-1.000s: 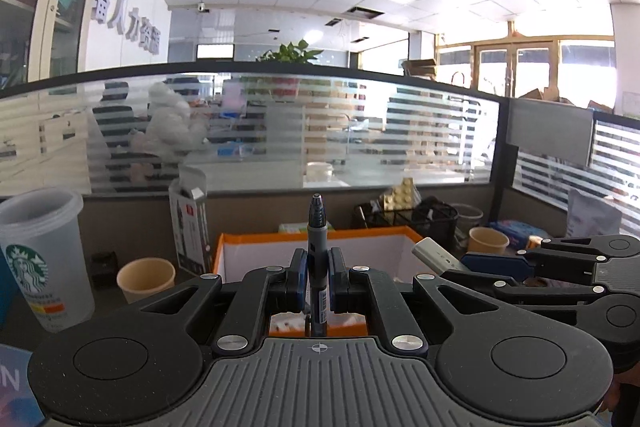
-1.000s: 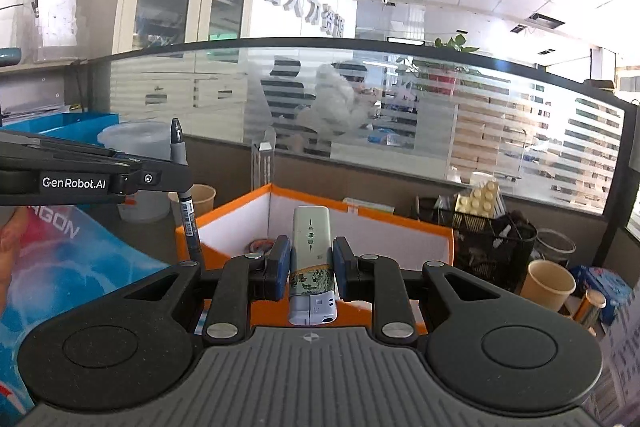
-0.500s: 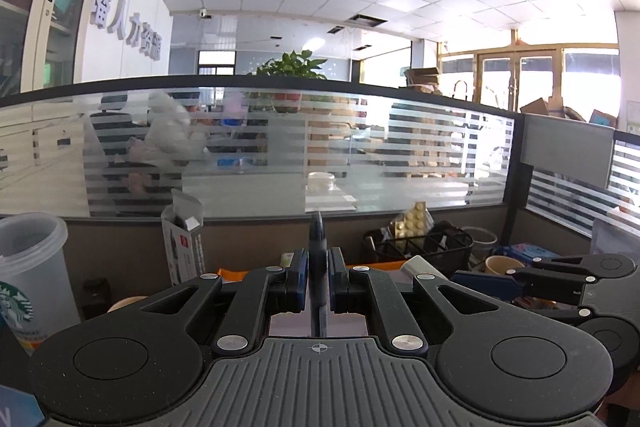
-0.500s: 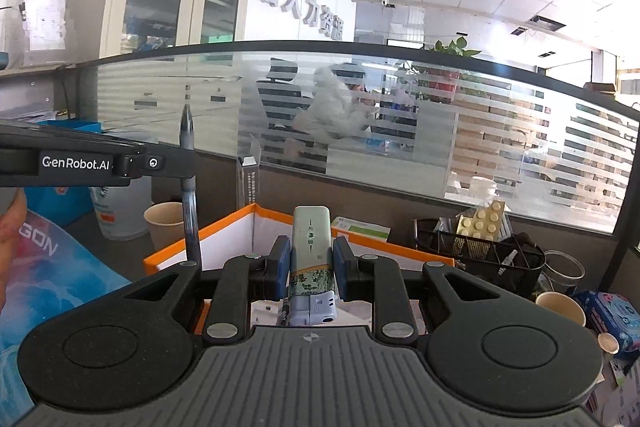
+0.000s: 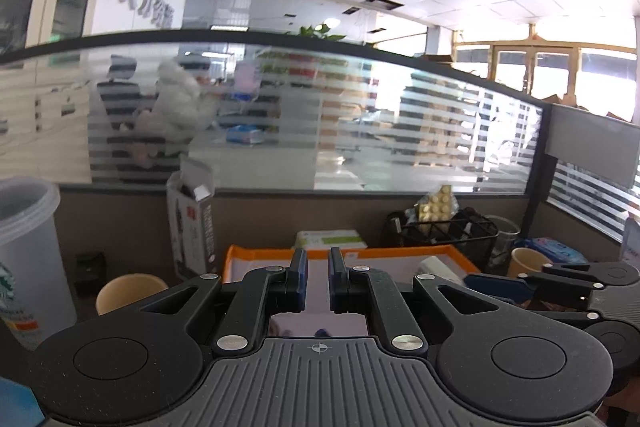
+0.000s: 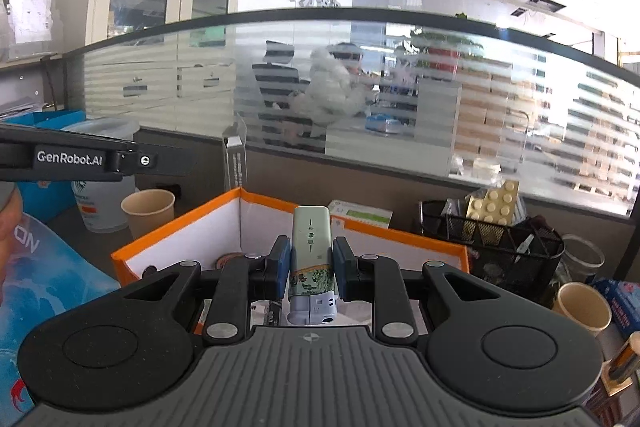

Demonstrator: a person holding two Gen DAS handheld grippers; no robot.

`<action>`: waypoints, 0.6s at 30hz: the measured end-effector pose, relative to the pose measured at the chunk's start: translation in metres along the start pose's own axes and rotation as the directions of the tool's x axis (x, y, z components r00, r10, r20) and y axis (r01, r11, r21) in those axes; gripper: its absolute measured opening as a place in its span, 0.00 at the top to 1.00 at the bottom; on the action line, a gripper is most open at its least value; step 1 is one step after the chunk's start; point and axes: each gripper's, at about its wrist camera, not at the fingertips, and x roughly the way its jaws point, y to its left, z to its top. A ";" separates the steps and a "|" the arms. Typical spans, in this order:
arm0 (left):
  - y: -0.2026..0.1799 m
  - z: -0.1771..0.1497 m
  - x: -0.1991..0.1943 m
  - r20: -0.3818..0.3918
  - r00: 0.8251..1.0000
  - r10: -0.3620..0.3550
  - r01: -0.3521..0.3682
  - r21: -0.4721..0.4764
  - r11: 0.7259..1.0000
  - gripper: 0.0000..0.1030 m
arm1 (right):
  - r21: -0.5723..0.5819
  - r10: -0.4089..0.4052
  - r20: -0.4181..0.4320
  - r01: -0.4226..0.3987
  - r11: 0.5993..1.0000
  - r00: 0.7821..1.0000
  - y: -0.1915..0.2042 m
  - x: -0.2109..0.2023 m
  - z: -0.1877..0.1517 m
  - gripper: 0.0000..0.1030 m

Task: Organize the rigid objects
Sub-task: 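Carry the pen and USB drive over the orange box with both tools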

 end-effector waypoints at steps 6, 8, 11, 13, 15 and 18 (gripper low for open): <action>0.004 -0.007 0.006 -0.037 0.999 0.005 -0.005 0.000 1.000 0.91 | 0.003 0.008 -0.011 -0.008 1.000 1.000 0.002 0.005 -0.003 0.80; 0.003 -0.009 0.011 -0.054 0.999 0.005 -0.005 0.003 1.000 0.91 | 0.000 0.018 -0.019 -0.018 1.000 1.000 0.005 0.008 -0.003 0.80; 0.001 -0.016 0.025 -0.091 0.996 0.008 -0.007 0.007 1.000 0.91 | 0.003 0.037 -0.040 -0.037 0.999 0.999 0.008 0.019 -0.005 0.80; 0.000 -0.020 0.034 -0.114 0.993 0.014 -0.013 0.010 1.000 0.91 | 0.008 0.046 -0.054 -0.046 0.999 0.997 0.009 0.027 -0.006 0.80; -0.001 -0.024 0.042 -0.129 0.991 0.022 -0.021 0.012 1.000 0.91 | 0.012 0.050 -0.061 -0.049 0.999 0.997 0.009 0.033 -0.006 0.80; -0.001 -0.028 0.050 -0.146 0.989 0.031 -0.028 0.020 0.999 0.91 | 0.011 0.053 -0.080 -0.052 0.999 0.995 0.007 0.042 -0.007 0.80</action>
